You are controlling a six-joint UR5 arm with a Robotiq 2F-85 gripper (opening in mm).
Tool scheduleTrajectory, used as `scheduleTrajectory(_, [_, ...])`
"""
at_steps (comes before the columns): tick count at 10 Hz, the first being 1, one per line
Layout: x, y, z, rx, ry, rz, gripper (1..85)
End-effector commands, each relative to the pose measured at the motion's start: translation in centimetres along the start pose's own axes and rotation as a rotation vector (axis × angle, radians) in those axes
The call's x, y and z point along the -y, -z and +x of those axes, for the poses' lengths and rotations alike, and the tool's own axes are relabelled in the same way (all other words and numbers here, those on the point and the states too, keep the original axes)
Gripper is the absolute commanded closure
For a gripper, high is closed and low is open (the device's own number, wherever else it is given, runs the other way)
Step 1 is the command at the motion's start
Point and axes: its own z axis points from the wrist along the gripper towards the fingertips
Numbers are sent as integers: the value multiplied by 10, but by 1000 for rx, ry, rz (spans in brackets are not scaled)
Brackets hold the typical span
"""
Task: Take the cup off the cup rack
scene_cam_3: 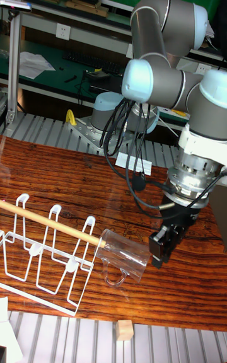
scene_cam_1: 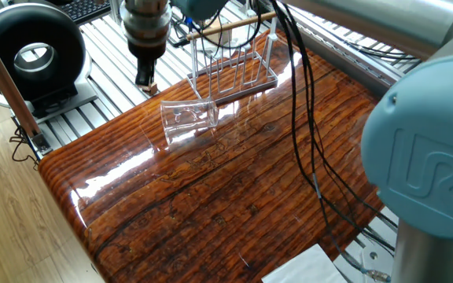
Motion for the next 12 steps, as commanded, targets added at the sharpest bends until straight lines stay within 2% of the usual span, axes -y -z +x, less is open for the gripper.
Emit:
scheduleTrajectory(1, [-28,-10,-11,49,-75,-53,560])
scheduleTrajectory(2, [-38,-10,-17,72,-106,-84,570])
scheduleTrajectory(4, [-47,-10,-21,91,-135,-119,587])
scheduleTrajectory(7, [-45,-17,-13,98,-129,-131,600])
scheduleTrajectory(9, [-39,-21,-6,98,-115,-119,600])
scheduleTrajectory(11, [-32,-24,4,73,-99,-99,617])
scheduleTrajectory(12, [-31,-26,12,55,-88,-101,640])
